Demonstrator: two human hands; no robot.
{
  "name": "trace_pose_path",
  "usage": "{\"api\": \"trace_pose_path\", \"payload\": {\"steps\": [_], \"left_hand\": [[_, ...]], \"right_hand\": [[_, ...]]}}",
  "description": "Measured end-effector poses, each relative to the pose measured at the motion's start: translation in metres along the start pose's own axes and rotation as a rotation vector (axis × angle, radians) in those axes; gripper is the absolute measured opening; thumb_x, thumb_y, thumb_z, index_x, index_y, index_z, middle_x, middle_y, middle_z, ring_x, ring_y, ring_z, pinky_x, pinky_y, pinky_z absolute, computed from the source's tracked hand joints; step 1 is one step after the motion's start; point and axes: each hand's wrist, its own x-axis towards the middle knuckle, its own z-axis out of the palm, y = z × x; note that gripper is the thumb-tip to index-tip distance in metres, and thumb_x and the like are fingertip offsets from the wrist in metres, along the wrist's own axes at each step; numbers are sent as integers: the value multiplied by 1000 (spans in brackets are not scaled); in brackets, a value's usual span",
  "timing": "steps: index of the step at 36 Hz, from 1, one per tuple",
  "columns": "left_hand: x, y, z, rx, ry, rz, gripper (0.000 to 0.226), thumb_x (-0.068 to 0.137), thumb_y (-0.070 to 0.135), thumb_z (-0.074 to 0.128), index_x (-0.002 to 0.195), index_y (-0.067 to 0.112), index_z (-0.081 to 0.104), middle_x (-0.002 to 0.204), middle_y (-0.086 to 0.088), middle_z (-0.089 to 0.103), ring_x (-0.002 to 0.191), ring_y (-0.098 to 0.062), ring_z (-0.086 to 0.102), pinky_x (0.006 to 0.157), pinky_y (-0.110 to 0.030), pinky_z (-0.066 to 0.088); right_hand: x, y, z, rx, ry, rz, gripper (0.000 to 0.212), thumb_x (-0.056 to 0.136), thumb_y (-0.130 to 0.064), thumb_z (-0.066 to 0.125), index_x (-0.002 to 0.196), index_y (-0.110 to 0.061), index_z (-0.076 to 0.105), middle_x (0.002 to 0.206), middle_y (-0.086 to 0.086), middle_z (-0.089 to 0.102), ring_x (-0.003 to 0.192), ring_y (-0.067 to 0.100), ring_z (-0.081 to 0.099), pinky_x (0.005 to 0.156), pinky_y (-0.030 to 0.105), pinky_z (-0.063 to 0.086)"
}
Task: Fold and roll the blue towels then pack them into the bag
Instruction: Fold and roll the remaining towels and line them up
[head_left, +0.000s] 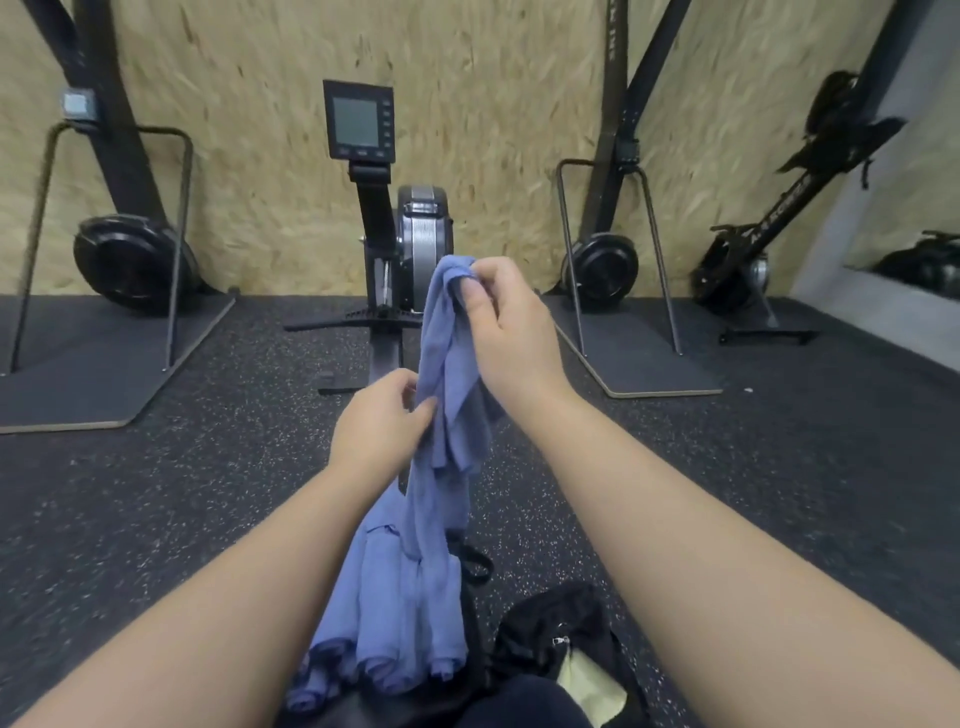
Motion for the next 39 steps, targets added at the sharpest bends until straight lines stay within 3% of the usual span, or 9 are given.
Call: {"api": "trace_pose_path", "payload": {"steps": [6, 9, 13, 18, 21, 25, 29, 31, 39], "left_hand": [[-23, 14, -24, -14, 90, -7, 21, 96, 24, 47, 86, 11, 59, 82, -3, 62, 77, -22, 57, 59, -31, 38], [-36, 19, -40, -75, 144, 21, 22, 95, 24, 48, 85, 10, 63, 79, -3, 64, 78, -24, 59, 60, -33, 39], [-57, 28, -63, -165, 230, 63, 16, 94, 26, 56, 86, 18, 67, 79, 5, 66, 80, -19, 60, 66, -31, 38], [-84, 42, -93, -224, 293, 119, 16, 92, 27, 62, 82, 15, 65, 73, 10, 62, 69, -9, 55, 60, -20, 37], [-104, 48, -108, -221, 302, 144, 18, 91, 28, 63, 79, 15, 62, 72, 9, 61, 66, -5, 53, 60, -21, 37], [-133, 54, -118, -258, 236, 235, 20, 89, 23, 66, 69, 24, 61, 59, 13, 60, 54, 4, 50, 56, -17, 36], [-156, 56, -120, -369, 100, 281, 12, 80, 37, 69, 74, 26, 67, 66, 9, 67, 58, -2, 52, 63, -27, 44], [-167, 57, -122, -383, 64, 286, 11, 75, 41, 62, 79, 33, 67, 73, 3, 69, 61, -4, 55, 65, -28, 46], [-192, 56, -131, -388, -65, 327, 16, 77, 40, 62, 83, 28, 69, 80, -12, 68, 68, -14, 56, 67, -38, 46]], "right_hand": [[-15, -22, -32, -23, 57, -28, 8, 100, -24, 46, 102, -22, 53, 85, -17, 55, 86, 8, 54, 71, 23, 41], [-26, -31, -47, -35, 84, 17, 7, 101, -24, 43, 96, -22, 48, 81, -17, 51, 81, 10, 50, 63, 25, 34], [-41, -40, -62, -50, 91, 75, 13, 101, -25, 40, 91, -18, 44, 78, -14, 48, 82, 16, 48, 65, 29, 30], [-67, -56, -74, -145, -59, 57, 25, 98, -29, 50, 75, -22, 43, 70, -11, 47, 68, 8, 45, 59, 26, 29], [-88, -70, -76, -152, -129, 37, 22, 93, -30, 59, 75, -25, 47, 69, -10, 49, 62, -1, 45, 58, 13, 35], [-120, -90, -73, -66, -186, 3, 14, 88, -27, 66, 94, -23, 54, 64, -10, 47, 58, -1, 44, 57, 12, 35], [-146, -100, -64, -82, -279, -36, 35, 87, -27, 67, 120, -33, 57, 61, -11, 48, 61, -1, 46, 60, 11, 35], [-155, -103, -61, -112, -277, -38, 36, 87, -28, 66, 122, -35, 58, 63, -14, 49, 63, -4, 47, 60, 9, 35], [-173, -116, -57, 8, -209, 11, 33, 87, -30, 64, 112, -42, 47, 56, -20, 51, 55, 2, 46, 53, 14, 36]]}}
